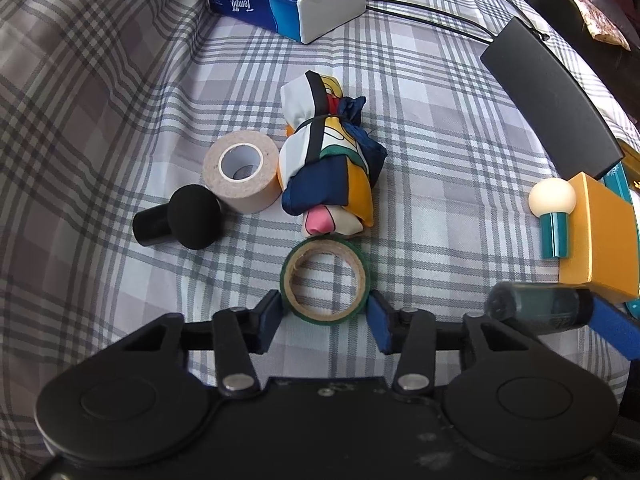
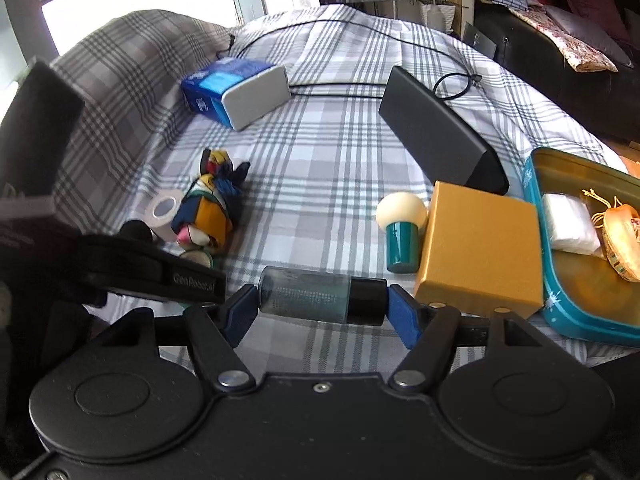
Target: Organize soft objects
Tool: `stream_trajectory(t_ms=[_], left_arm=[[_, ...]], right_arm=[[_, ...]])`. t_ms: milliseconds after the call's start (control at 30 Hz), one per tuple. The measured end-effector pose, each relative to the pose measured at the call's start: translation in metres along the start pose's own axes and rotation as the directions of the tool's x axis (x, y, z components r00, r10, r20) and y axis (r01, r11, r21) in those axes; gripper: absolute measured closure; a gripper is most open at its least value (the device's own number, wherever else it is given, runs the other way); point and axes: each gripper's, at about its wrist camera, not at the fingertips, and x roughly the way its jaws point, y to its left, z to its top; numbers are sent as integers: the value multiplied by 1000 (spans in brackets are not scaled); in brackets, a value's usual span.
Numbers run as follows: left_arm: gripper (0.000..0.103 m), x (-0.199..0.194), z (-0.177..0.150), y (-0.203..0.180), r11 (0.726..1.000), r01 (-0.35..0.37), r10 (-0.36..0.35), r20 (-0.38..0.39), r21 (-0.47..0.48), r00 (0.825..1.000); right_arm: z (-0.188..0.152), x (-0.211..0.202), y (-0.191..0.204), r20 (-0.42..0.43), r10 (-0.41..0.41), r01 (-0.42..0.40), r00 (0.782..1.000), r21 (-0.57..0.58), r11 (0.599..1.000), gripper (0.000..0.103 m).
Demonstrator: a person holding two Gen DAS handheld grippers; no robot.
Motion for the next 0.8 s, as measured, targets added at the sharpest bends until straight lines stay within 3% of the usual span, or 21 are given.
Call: stream_trajectory(t_ms=[467, 600, 800], left_arm=[[62, -28, -6, -12, 1000, -24, 23, 47, 9, 999], [69, -41, 1, -25, 999, -23, 20, 77, 41, 997], [69, -48, 3, -49, 995, -21, 11, 105, 96, 994]], right_arm=[[7, -31, -24, 70, 22, -29, 997, 100, 995, 37], [13, -41, -39, 96, 2, -18, 995, 159, 987, 37], [17, -51, -66, 118, -38, 7, 992, 257, 966, 37]])
